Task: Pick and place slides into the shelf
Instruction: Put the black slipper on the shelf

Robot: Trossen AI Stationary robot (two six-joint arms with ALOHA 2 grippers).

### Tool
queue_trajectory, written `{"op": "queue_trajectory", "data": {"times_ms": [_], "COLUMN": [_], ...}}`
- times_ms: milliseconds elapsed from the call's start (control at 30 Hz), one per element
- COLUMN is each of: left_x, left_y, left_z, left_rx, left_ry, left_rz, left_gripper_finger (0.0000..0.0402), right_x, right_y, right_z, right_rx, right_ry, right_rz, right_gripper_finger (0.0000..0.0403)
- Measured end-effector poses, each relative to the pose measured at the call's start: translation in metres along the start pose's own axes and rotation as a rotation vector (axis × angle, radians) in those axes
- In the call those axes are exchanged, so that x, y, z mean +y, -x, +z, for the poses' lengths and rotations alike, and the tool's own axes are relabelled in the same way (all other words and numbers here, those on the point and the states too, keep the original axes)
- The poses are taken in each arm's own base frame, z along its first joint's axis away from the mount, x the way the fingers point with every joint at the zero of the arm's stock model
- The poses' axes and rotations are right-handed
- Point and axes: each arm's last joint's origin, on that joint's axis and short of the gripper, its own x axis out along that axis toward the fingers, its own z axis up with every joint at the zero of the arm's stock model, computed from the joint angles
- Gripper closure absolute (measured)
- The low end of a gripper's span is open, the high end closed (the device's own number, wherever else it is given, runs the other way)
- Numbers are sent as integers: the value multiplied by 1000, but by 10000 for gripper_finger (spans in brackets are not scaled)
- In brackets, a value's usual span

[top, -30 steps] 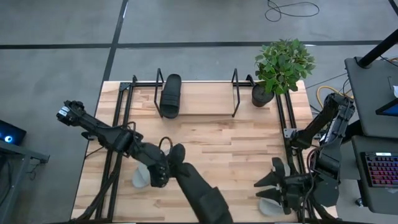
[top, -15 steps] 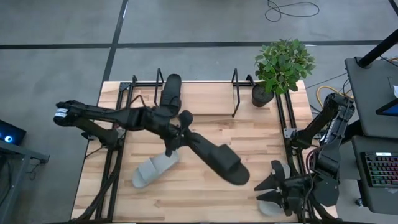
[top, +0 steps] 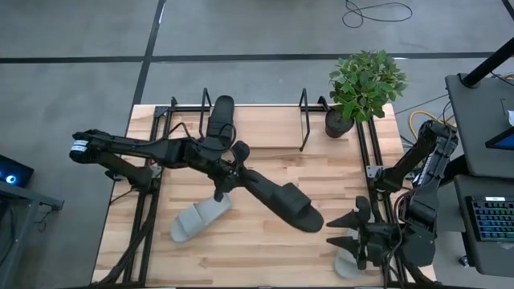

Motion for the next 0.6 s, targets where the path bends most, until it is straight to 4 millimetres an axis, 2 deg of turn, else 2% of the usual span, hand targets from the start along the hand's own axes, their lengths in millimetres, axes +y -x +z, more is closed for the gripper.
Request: {"op": "queue_trajectory", "data": {"times_ms": [167, 600], "left_x": [0, -1], "left_y": [0, -3], "left_z": [0, -2], "left_rx": [0, 13], "left_ry": [0, 2], "left_rz": [6, -5], "left_gripper_finger": [355, 355], "right_x": [-1, -14], "right_y": [-4, -20], "right_z": [-2, -5], "right_rx": [13, 58], "right_ry": [9, -13], "right_rz": [-13, -80], "right_gripper_finger": [174, 172]}}
